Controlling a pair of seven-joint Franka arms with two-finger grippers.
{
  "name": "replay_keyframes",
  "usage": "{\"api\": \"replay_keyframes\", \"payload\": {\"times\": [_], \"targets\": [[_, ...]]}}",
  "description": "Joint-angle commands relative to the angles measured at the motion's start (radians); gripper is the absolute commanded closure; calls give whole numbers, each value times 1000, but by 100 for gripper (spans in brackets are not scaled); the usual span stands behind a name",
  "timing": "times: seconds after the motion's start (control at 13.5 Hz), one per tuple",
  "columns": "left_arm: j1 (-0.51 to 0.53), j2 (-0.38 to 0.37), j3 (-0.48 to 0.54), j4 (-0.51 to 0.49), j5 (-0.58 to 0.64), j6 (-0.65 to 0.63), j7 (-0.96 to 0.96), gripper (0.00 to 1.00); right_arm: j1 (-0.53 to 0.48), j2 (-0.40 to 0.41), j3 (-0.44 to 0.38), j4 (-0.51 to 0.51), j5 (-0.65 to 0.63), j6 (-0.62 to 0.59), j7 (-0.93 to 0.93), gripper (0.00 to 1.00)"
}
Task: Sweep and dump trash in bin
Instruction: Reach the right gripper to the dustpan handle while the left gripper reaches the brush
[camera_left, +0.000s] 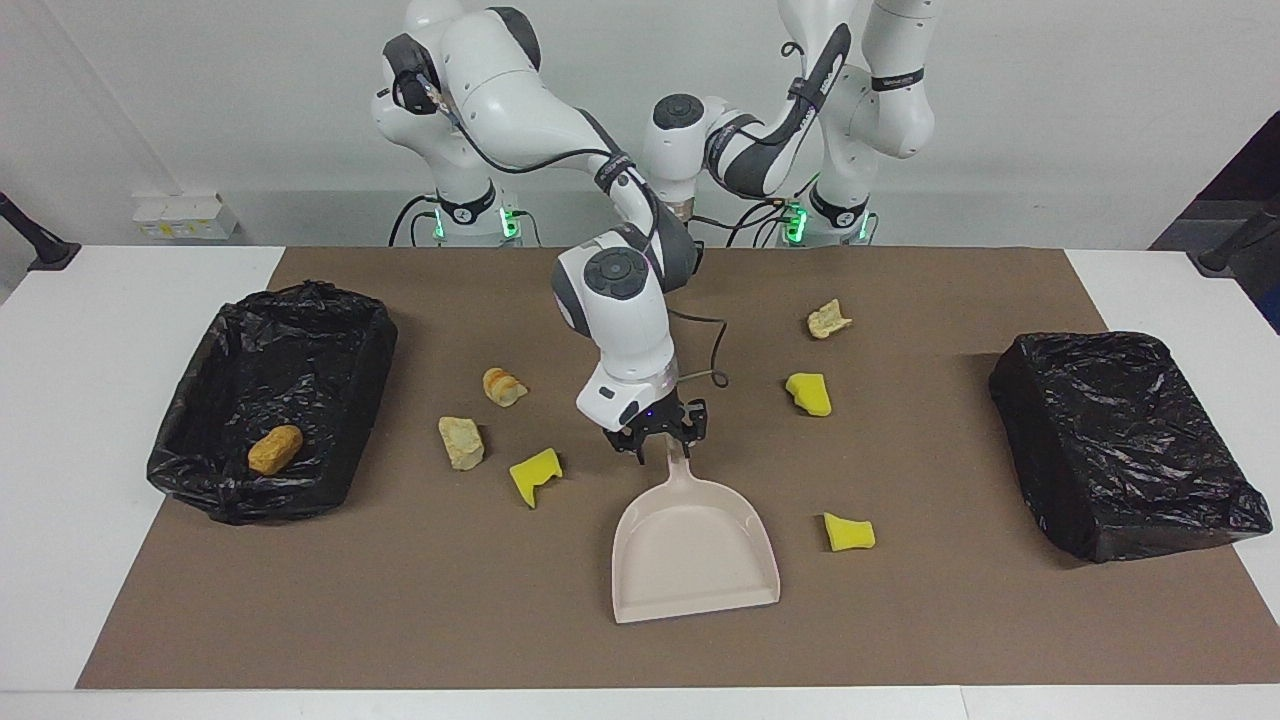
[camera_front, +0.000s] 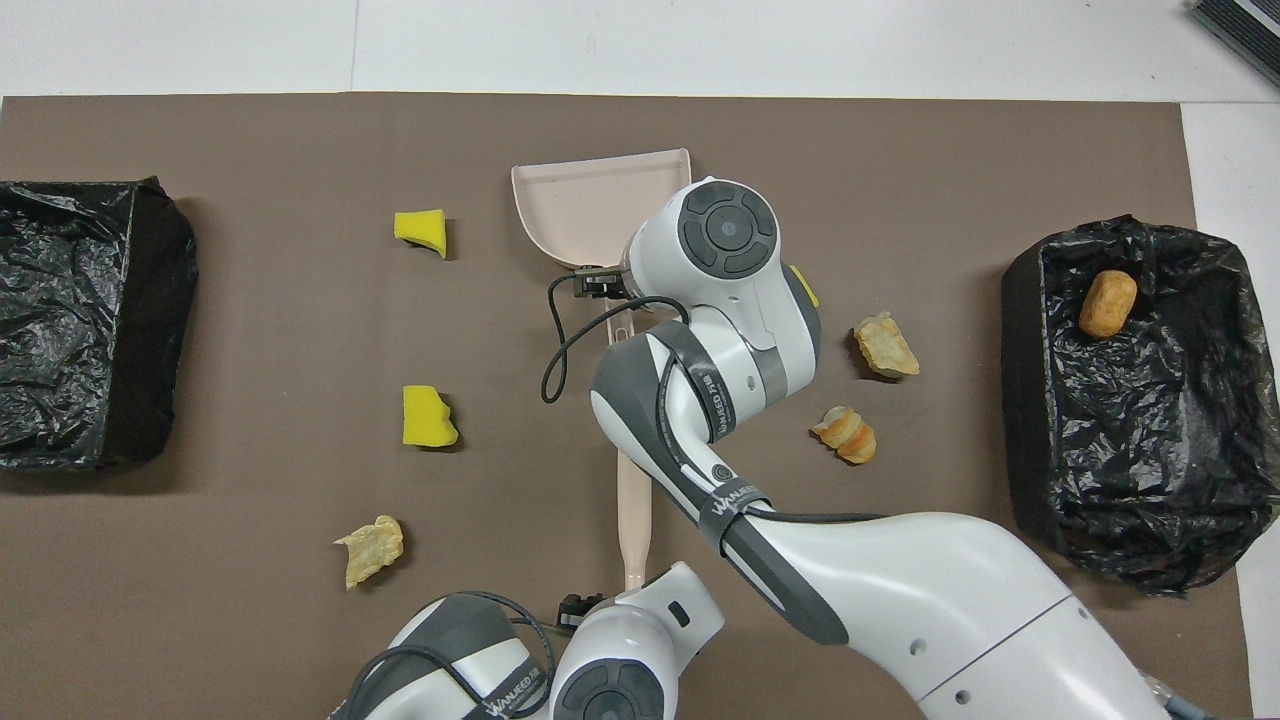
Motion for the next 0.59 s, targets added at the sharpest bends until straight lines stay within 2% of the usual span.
{"api": "replay_keyframes", "payload": {"times": [0.0, 0.15, 0.22, 0.3, 0.52], "targets": [[-22, 6, 22, 5, -6, 9, 2, 75, -1, 6, 8, 1, -2, 25, -13, 44], [-11, 1, 23, 10, 1, -8, 4, 87, 0, 0, 8, -11, -4, 34, -13, 42], [-4, -2, 27, 20, 8, -37, 5, 97, 0, 0, 8, -8, -4, 34, -11, 38], [12, -8, 30, 37, 20, -90, 16, 100, 0, 0, 8, -8, -4, 34, -13, 38], [122, -64, 31, 99, 135, -298, 204, 100, 3, -18, 10, -40, -4, 24, -26, 39]]}}
